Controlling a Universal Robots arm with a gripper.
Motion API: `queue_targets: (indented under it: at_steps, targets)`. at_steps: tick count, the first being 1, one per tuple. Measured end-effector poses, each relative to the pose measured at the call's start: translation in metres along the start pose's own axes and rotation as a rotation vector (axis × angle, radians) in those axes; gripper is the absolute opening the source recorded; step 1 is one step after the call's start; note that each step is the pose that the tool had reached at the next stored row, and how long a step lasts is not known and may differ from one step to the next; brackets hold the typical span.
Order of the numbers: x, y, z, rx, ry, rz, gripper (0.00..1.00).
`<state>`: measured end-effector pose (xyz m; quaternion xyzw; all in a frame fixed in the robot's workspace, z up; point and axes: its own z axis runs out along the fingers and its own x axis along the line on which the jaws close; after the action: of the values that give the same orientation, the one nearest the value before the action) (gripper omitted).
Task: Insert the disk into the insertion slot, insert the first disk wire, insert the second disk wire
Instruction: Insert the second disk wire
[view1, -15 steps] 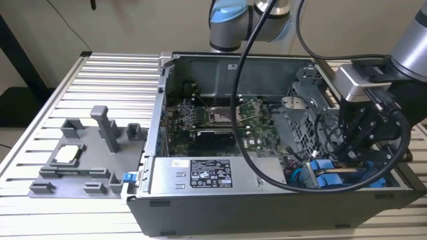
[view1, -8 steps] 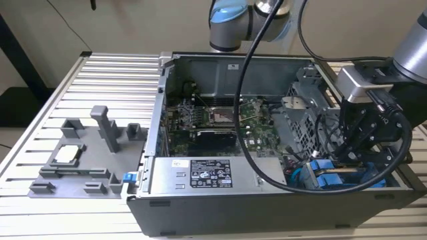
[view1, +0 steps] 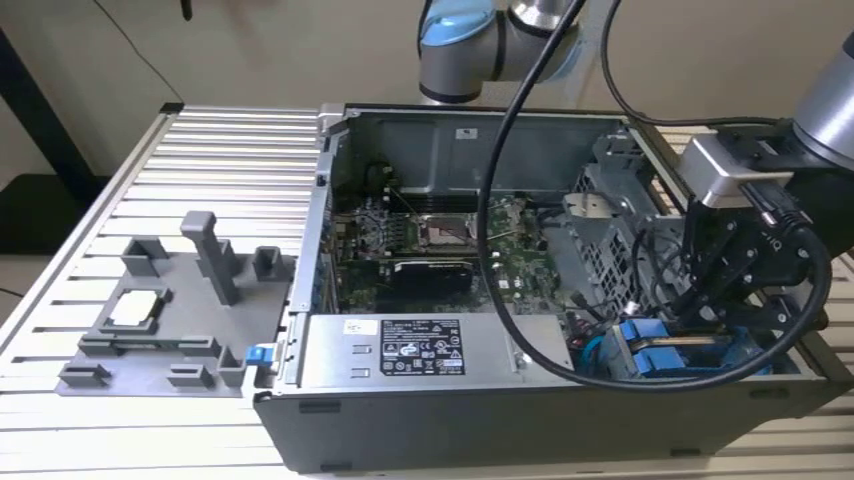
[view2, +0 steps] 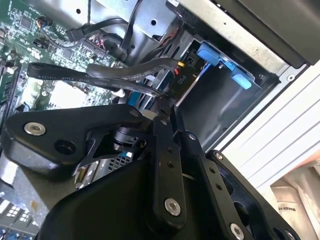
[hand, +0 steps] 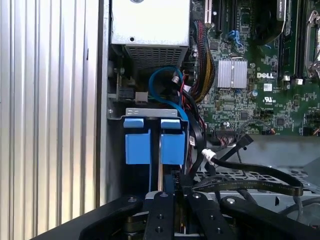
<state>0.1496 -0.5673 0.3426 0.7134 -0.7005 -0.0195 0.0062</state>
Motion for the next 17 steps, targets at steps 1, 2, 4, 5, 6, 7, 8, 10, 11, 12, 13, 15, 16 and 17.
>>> queue_targets:
  at_steps: [1,2,4,5,6,7,8,10,11,12,13,15,16,17]
  targets:
    - [0.0,-0.0008,0.0004,-0.0018,-0.0001,0.001,0.16]
    - [0.0,-0.0013,0.0006,-0.0038,0.0002,0.002,0.16]
    - [0.0,-0.0019,0.0009,-0.0074,0.0001,0.005,0.16]
    - [0.0,-0.002,0.001,-0.0097,-0.0002,0.007,0.16]
    - [0.0001,-0.0021,0.0011,-0.0129,-0.0005,0.008,0.16]
    - [0.0,-0.0022,0.001,-0.0172,-0.0006,0.009,0.16]
    - [0.0001,-0.0021,0.001,-0.0212,-0.0006,0.01,0.16]
    - [0.0001,-0.0021,0.001,-0.0248,-0.0008,0.01,0.16]
    - [0.0,-0.0022,0.001,-0.0249,-0.0009,0.01,0.16]
    - [0.0,-0.0023,0.001,-0.0249,-0.0014,0.011,0.16]
    - [0.0,-0.0024,0.0009,-0.025,-0.002,0.011,0.16]
    - [-0.0002,-0.0024,0.001,-0.0248,-0.0037,0.013,0.16]
    - [-0.0003,-0.0024,0.0011,-0.0248,-0.0043,0.013,0.16]
    - [-0.0004,-0.0024,0.001,-0.0248,-0.0044,0.013,0.16]
